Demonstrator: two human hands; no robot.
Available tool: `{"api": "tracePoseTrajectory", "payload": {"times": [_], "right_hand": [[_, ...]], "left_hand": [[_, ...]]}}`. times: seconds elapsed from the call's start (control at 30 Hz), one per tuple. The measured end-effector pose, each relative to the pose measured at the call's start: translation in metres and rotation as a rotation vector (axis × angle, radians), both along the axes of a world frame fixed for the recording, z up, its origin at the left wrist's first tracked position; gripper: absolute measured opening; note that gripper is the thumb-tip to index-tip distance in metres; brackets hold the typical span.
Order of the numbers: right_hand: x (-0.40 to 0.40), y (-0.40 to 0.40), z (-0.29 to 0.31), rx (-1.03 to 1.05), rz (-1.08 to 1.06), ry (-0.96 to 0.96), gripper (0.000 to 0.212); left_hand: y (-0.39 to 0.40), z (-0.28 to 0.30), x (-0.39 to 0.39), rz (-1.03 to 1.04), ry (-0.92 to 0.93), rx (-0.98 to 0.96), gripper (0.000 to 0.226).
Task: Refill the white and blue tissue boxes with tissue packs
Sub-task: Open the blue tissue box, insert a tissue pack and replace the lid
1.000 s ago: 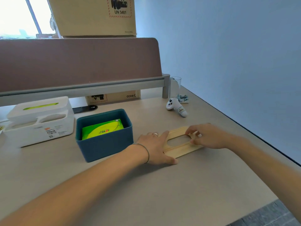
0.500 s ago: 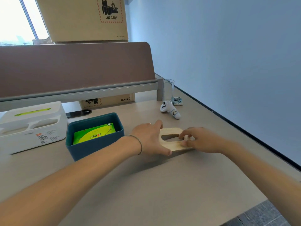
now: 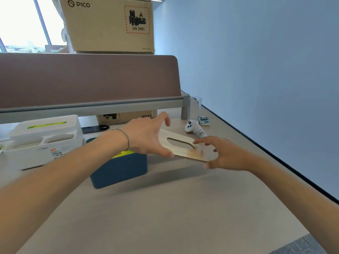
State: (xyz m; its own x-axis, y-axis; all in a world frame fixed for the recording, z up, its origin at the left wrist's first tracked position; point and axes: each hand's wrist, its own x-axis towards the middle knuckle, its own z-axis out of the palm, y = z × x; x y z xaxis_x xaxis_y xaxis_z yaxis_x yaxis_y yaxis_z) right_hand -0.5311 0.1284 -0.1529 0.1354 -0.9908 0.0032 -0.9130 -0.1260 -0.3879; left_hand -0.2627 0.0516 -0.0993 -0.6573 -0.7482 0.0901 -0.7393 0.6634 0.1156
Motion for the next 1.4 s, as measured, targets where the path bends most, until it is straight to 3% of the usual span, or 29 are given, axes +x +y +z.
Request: {"api": "tracePoseTrajectory", "payload": {"times": [0.13,0.3,0.53,1.0,1.4], "right_hand": [[0.026,-0.013,0.02,0.005,0.075,0.009,0.097],[0.057,-0.036,0.041,0.159,0.185,-0.022,0.11],[0.109,-0.079,0.043,0.18,0.32,-0.067,0.113],[0.148,-0.12,0.033,0.179,0.4,-0.025,0.118],[0.149,-0.134,0.029,0.192,0.421,-0.008,0.116]], "left_hand": [[-0.005,0.007,0.033,-0.003,0.025,0.002,0.081],[-0.002,0.012,0.075,0.012,0.099,0.012,0.076],[0.0,0.001,0.14,0.1,0.254,0.078,0.071],[-0.007,-0.029,0.184,0.212,0.252,0.086,0.073],[-0.018,-0.041,0.19,0.218,0.23,0.147,0.098]]}}
